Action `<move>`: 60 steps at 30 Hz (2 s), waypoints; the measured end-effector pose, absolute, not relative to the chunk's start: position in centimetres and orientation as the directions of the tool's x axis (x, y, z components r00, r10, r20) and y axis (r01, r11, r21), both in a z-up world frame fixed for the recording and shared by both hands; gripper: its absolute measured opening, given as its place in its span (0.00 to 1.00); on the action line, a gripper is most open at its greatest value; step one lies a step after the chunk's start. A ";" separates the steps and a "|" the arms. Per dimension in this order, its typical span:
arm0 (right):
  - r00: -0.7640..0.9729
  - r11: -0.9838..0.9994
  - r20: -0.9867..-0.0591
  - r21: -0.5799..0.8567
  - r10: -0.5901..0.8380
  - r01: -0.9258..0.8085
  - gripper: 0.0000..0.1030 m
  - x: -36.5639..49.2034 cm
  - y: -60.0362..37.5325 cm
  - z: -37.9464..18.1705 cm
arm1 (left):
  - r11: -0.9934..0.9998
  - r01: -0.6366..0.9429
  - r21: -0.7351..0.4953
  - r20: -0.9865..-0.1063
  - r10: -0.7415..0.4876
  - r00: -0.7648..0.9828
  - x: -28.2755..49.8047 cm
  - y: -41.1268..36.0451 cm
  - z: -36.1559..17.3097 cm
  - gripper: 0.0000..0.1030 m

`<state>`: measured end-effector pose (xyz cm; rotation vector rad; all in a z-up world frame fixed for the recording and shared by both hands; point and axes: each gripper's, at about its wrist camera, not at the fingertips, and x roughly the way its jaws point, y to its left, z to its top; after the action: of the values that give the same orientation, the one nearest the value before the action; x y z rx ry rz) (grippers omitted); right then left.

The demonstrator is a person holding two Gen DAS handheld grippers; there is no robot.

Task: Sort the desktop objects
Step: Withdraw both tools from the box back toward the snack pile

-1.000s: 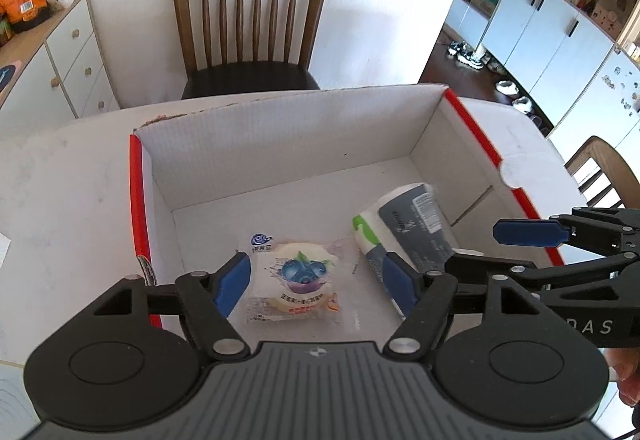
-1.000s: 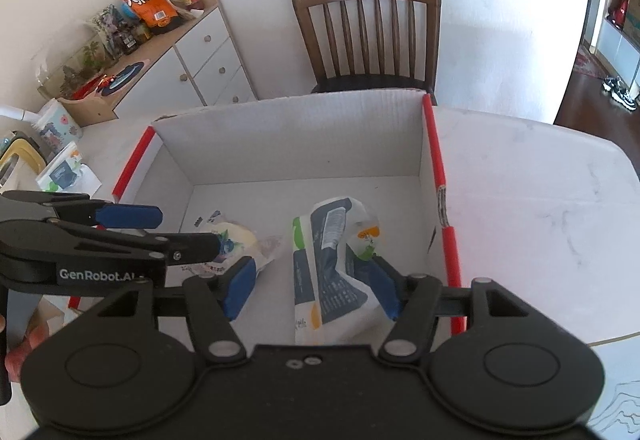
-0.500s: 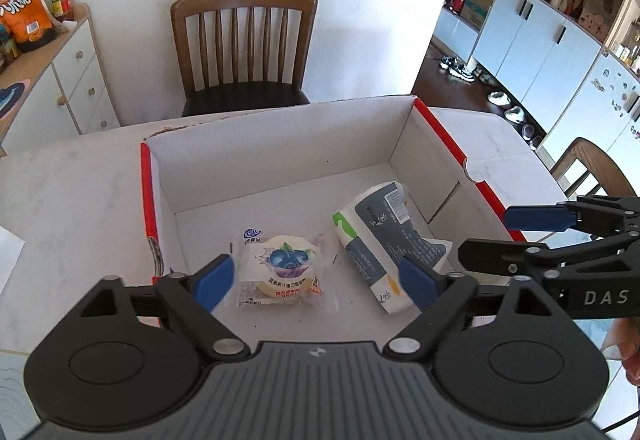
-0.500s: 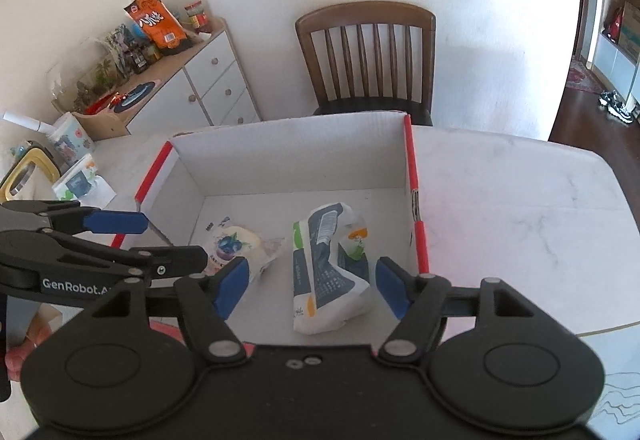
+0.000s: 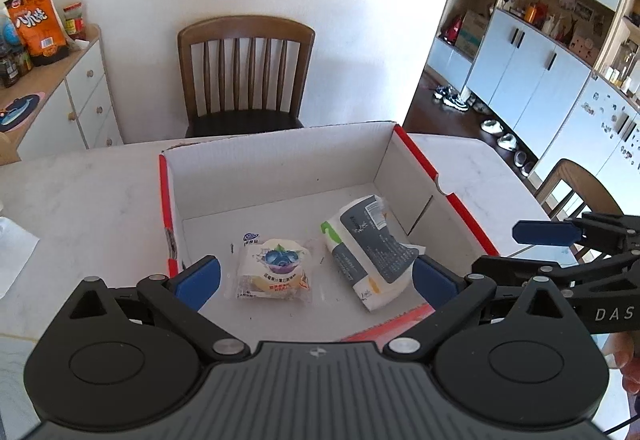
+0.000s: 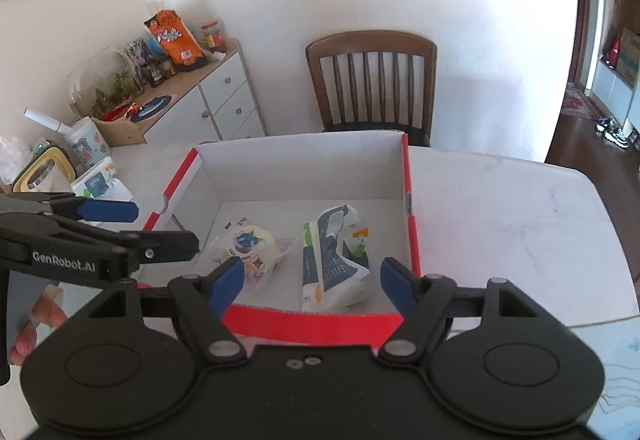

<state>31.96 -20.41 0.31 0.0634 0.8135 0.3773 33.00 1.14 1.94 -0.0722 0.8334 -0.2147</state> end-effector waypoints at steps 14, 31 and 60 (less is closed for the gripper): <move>0.635 0.921 -0.676 0.193 0.374 -0.337 0.74 25.5 -21.0 0.7 | 0.973 0.177 -0.146 -0.703 -0.228 0.673 26.9 0.2 2.4 1.00; 0.656 0.932 -0.666 0.193 0.354 -0.307 0.74 20.6 -21.7 0.6 | 0.985 0.110 -0.131 -0.676 -0.170 0.717 20.7 2.1 1.8 1.00; 0.612 0.957 -0.741 0.151 0.276 -0.248 0.74 14.9 -19.9 -5.1 | 0.995 0.070 -0.069 -0.752 -0.098 0.652 16.0 2.7 -6.0 1.00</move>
<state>14.86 -19.92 -5.09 0.0347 0.8607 0.3026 15.97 2.70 -6.00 -0.0344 0.8554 -0.0956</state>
